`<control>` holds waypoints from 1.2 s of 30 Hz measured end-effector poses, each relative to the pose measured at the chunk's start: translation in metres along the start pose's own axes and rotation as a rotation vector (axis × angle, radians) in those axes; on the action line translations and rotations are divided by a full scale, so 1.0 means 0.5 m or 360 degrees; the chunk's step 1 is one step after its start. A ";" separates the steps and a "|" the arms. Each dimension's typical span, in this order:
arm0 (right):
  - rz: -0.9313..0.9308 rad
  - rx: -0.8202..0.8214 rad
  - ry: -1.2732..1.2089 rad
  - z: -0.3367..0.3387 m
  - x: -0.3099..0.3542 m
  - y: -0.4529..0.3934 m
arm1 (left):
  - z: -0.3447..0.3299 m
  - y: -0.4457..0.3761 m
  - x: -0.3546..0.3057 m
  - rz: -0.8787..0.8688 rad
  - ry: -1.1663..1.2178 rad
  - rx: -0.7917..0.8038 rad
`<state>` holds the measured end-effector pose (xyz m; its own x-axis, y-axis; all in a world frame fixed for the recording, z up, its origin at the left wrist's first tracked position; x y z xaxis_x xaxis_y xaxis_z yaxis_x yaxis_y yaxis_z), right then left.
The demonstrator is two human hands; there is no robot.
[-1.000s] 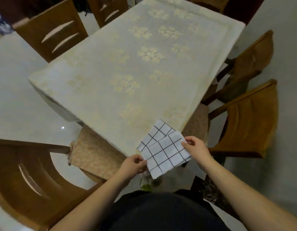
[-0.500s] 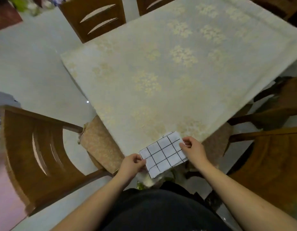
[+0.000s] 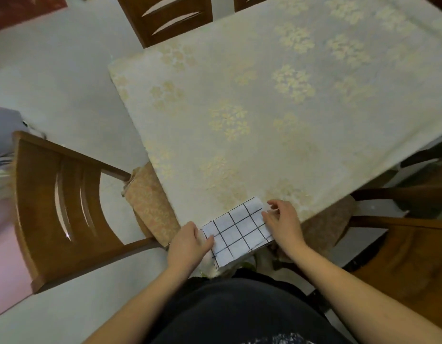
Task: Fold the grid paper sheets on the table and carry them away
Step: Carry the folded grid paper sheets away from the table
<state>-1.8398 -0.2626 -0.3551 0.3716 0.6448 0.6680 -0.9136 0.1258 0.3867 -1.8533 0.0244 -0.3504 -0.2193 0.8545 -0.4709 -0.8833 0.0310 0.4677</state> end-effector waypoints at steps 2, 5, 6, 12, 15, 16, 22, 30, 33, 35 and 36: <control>0.0193 -0.0060 0.0216 0.003 0.031 0.006 | 0.028 0.017 -0.062 -0.0425 -0.0274 -0.0258; 0.0475 0.0062 0.0597 -0.042 0.087 0.019 | -0.013 0.039 -0.122 -0.0893 -0.0540 -0.0307; 0.0548 0.0101 0.0749 -0.063 0.101 0.024 | -0.039 0.041 -0.128 -0.0946 -0.0613 -0.0261; 0.0634 0.0422 0.1187 -0.167 0.109 0.027 | -0.147 0.016 -0.102 -0.0683 -0.0814 0.0167; 0.0554 0.0521 0.1232 -0.184 0.083 0.018 | -0.167 0.006 -0.085 -0.0580 -0.0826 0.0296; 0.0532 0.0535 0.1239 -0.183 0.074 0.014 | -0.169 0.003 -0.084 -0.0566 -0.0823 0.0313; 0.0549 0.0592 0.1274 -0.177 0.042 0.001 | -0.169 -0.002 -0.072 -0.0614 -0.0869 0.0374; 0.0596 0.0687 0.1096 -0.155 0.040 -0.008 | -0.154 -0.012 -0.058 -0.0704 -0.0976 0.0511; 0.0616 0.0819 0.0988 -0.134 0.058 -0.016 | -0.139 -0.011 -0.080 -0.0722 -0.1021 0.0608; 0.0558 0.0796 0.0888 -0.104 0.069 -0.020 | -0.117 -0.018 -0.105 -0.0674 -0.1050 0.0647; 0.0541 0.0771 0.0872 -0.089 0.076 -0.018 | -0.102 -0.023 -0.119 -0.0631 -0.1051 0.0640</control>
<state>-1.8245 -0.2057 -0.3615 -0.1623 0.8829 0.4406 -0.7421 -0.4035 0.5352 -1.8511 -0.0536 -0.3661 0.4689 0.8640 -0.1831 -0.6030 0.4647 0.6484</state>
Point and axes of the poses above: each hand's wrist, its own y-axis away from the middle knuckle, its own z-axis out of the back of the hand, x = y × z, the point moved 9 cm from there along -y, towards the middle knuckle, and after that the axes turned 8 degrees about x, right-handed, at the moved point
